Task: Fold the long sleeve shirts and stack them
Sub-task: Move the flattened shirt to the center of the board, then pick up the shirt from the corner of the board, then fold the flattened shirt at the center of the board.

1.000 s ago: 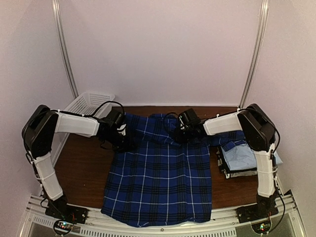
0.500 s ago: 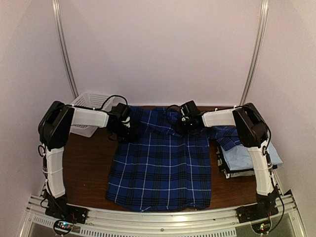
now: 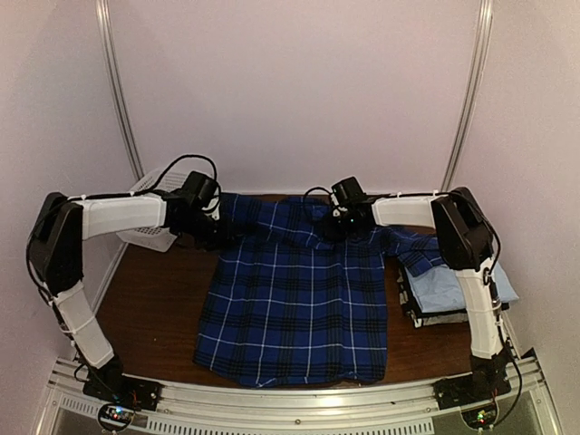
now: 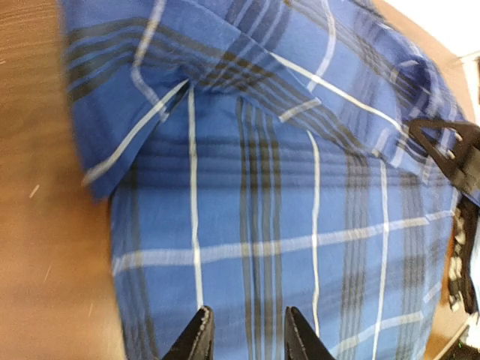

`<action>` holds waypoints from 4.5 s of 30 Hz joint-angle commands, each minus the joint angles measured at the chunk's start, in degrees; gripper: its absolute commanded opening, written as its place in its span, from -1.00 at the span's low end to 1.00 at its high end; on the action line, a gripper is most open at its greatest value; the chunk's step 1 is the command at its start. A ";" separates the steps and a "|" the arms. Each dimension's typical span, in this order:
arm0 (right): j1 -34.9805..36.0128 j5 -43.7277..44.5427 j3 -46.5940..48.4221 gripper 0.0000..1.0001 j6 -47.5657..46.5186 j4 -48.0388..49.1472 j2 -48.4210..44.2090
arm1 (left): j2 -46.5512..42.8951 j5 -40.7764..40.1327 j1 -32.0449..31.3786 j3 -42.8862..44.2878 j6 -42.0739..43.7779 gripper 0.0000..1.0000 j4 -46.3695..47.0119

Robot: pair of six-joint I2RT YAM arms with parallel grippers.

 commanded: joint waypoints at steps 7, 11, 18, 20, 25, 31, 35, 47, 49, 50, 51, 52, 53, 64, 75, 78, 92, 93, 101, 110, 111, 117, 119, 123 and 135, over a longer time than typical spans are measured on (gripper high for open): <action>0.00 -4.15 1.14 -1.00 0.08 -0.43 -7.75 | -20.37 -3.51 -2.69 -22.70 -3.42 -0.32 -4.32; 0.42 -5.69 0.19 -1.00 0.49 0.39 -9.65 | -26.17 -4.53 -4.61 -29.73 -6.51 -0.32 -5.54; 1.17 -6.93 0.11 -1.00 0.76 0.48 -12.87 | -32.90 -4.16 -8.52 -39.08 -11.72 -0.32 -6.46; 1.41 -7.23 0.39 -1.00 0.92 0.52 -13.82 | -33.56 -3.75 -9.96 -39.95 -12.63 -0.32 -6.49; 2.03 -7.43 1.72 -1.00 0.96 -0.35 -15.87 | -33.24 -4.01 -12.27 -42.32 -13.24 -0.34 -6.98; 2.35 -6.75 2.44 -1.00 -0.04 -2.18 -19.26 | -33.55 -4.87 -14.57 -44.60 -14.88 -0.38 -8.82; 2.35 -6.63 4.51 -1.00 -0.66 -3.51 -20.93 | -32.76 -4.12 -17.08 -45.13 -16.40 -0.40 -8.84; 2.34 -5.43 12.80 -1.00 -3.06 -9.23 -22.20 | -36.17 -5.77 -22.46 -44.90 -21.95 -0.38 -16.77; 2.34 -5.79 12.79 -1.00 -2.95 -8.92 -22.50 | -36.64 -5.80 -22.46 -45.71 -23.05 -0.38 -16.48; 2.35 -6.05 12.81 -1.00 -2.83 -8.81 -22.59 | -36.45 -5.79 -22.46 -45.95 -23.33 -0.38 -16.25; 2.32 -6.32 12.86 -1.00 -2.68 -8.70 -22.72 | -36.31 -5.84 -22.46 -46.14 -23.54 -0.38 -16.09; 2.30 -6.52 12.91 -1.00 -2.68 -8.53 -22.82 | -36.19 -5.74 -22.46 -46.25 -23.51 -0.39 -15.85; 2.34 -6.56 12.89 -1.00 -2.69 -8.43 -22.97 | -36.26 -5.50 -22.54 -46.20 -23.56 -0.41 -15.45; 2.33 -5.58 13.26 -1.00 -3.54 -9.21 -24.16 | -36.66 -3.64 -23.87 -40.37 -21.49 -1.00 -15.78; 0.40 5.21 12.51 -1.00 -8.16 -15.42 -29.07 | -30.98 -3.03 -30.97 -23.40 -9.27 -1.00 -16.24; -1.03 8.06 8.73 -1.00 -9.01 -16.35 -32.43 | -27.32 -0.88 -32.10 -20.58 -6.30 -1.00 -14.89; -6.20 12.94 -9.40 -1.00 -8.47 -14.59 -45.61 | -12.79 8.39 -35.27 -9.65 3.96 -1.00 -12.78; -6.30 12.94 -9.62 -1.00 -8.47 -14.70 -45.85 | -11.97 8.92 -35.47 -9.28 4.38 -1.00 -12.78; -6.36 12.70 -10.43 -1.00 -8.16 -16.16 -46.91 | -8.06 11.22 -36.48 -9.36 5.73 -1.00 -12.86; -6.38 11.47 -14.90 -1.00 -7.76 -16.98 -50.32 | -6.55 13.60 -36.48 -10.40 6.65 -1.00 -10.77; -6.36 11.56 -15.24 -1.00 -7.78 -17.12 -50.64 | -6.22 13.80 -36.52 -10.40 6.92 -1.00 -10.80; -6.16 9.41 -17.17 -1.00 -7.96 -17.81 -51.17 | -5.08 14.54 -36.50 -10.29 7.87 -0.83 -10.75; -5.52 8.50 -19.11 -1.00 -7.65 -17.37 -51.25 | -5.58 14.56 -36.47 -9.51 7.83 -0.56 -10.73; -3.78 3.60 -23.32 -1.00 -6.86 -16.40 -51.35 | -7.39 14.73 -36.37 -7.00 7.90 -0.08 -10.67; 4.49 -10.04 -30.43 -1.00 -0.98 -8.05 -50.24 | -11.70 11.53 -28.85 -6.39 2.98 -0.01 -7.86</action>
